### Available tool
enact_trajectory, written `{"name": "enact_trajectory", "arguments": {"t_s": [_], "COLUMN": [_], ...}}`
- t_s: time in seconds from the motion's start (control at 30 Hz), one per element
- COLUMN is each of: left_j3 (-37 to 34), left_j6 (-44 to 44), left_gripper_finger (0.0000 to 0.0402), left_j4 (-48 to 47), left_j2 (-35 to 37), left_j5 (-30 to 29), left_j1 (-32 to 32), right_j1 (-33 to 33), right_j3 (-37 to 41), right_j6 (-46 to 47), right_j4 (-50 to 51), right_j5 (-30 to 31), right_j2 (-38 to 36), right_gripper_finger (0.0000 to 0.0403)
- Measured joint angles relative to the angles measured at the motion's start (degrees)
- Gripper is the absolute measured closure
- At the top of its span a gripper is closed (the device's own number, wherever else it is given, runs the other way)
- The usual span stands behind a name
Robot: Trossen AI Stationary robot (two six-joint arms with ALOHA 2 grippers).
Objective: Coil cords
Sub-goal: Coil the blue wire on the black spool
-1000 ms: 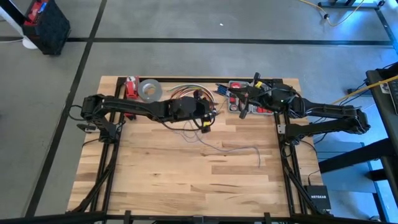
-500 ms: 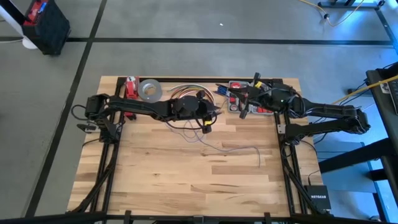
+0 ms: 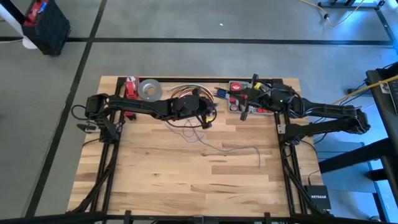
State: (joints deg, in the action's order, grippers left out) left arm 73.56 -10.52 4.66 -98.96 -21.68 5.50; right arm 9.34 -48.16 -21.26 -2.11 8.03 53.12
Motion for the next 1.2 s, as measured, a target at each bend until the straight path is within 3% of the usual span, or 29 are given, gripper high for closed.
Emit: {"name": "enact_trajectory", "arguments": {"t_s": [0.13,0.43,0.77,1.2], "left_j3": [0.0,0.0,0.0,0.0], "left_j6": [1.49,7.51,9.12,8.63], "left_gripper_finger": [0.0399,0.0398,0.0399,0.0398], "left_j4": [-6.51,-17.83,-13.63,-0.08], "left_j2": [1.89,9.11,9.34,4.41], "left_j5": [-5.9,-6.37,-6.27,-3.14], "left_j1": [0.17,-3.59,-5.49,-5.89], "right_j1": [0.0,0.02,0.09,0.02], "right_j3": [0.0,1.06,6.41,6.6], "right_j6": [0.07,-1.41,-4.39,-4.01], "right_j4": [2.86,13.56,7.5,-11.58], "right_j5": [-1.64,0.05,12.07,11.9], "right_j2": [0.0,0.27,6.21,18.25], "right_gripper_finger": [0.04,0.04,0.04,0.04]}}
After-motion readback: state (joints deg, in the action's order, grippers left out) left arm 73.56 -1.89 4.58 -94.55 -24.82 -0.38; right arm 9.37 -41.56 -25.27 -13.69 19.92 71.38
